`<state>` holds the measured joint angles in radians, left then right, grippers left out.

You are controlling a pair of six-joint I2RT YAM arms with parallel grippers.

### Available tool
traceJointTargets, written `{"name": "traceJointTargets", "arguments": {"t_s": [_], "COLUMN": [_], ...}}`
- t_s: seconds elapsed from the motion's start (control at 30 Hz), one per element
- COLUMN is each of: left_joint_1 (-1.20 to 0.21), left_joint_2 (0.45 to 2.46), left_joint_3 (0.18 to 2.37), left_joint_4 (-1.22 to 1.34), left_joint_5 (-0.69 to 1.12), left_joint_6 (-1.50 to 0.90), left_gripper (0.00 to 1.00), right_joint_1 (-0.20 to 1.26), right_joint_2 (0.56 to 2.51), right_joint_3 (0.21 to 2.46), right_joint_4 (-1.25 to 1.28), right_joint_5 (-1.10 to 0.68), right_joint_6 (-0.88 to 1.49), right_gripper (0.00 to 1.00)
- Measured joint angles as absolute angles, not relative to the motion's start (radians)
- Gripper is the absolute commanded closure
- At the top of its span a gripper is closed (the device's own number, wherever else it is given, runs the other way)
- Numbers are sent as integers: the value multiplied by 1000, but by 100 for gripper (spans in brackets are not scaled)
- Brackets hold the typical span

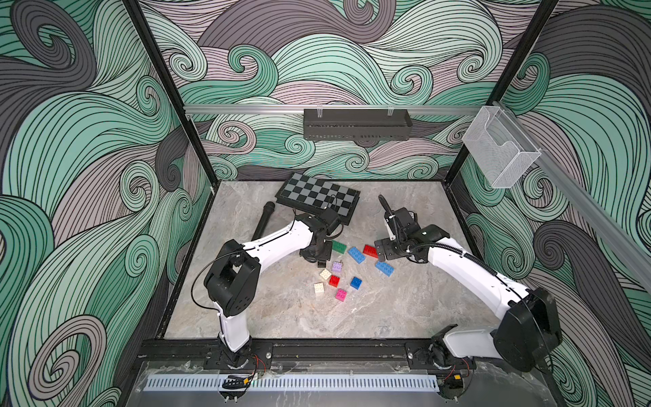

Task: Assemble the letter p with lego
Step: Pick up the lego brick from the center of the board, then assemble the lego brick with the lego brick.

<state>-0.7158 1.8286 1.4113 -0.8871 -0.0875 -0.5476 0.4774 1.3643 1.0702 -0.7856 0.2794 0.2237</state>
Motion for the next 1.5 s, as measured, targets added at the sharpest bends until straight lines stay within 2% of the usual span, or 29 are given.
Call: {"name": "traceJointTargets", "arguments": {"t_s": [0.13, 0.67, 1.5], "left_joint_1": [-716, -716, -716], "left_joint_2": [1889, 1972, 1975], "left_joint_3": [1441, 1476, 1477], "left_joint_4": [-887, -886, -890], "left_joint_5": [-81, -70, -64], "left_joint_6": [-575, -622, -681], "left_gripper": [83, 83, 83], "right_joint_1": [477, 477, 477], "right_joint_2": [1357, 1350, 1357], "right_joint_3": [1070, 1070, 1070], "right_joint_4": [-795, -798, -797], "right_joint_5": [275, 240, 219], "right_joint_6": [224, 224, 224], "right_gripper": [1, 1, 1]}}
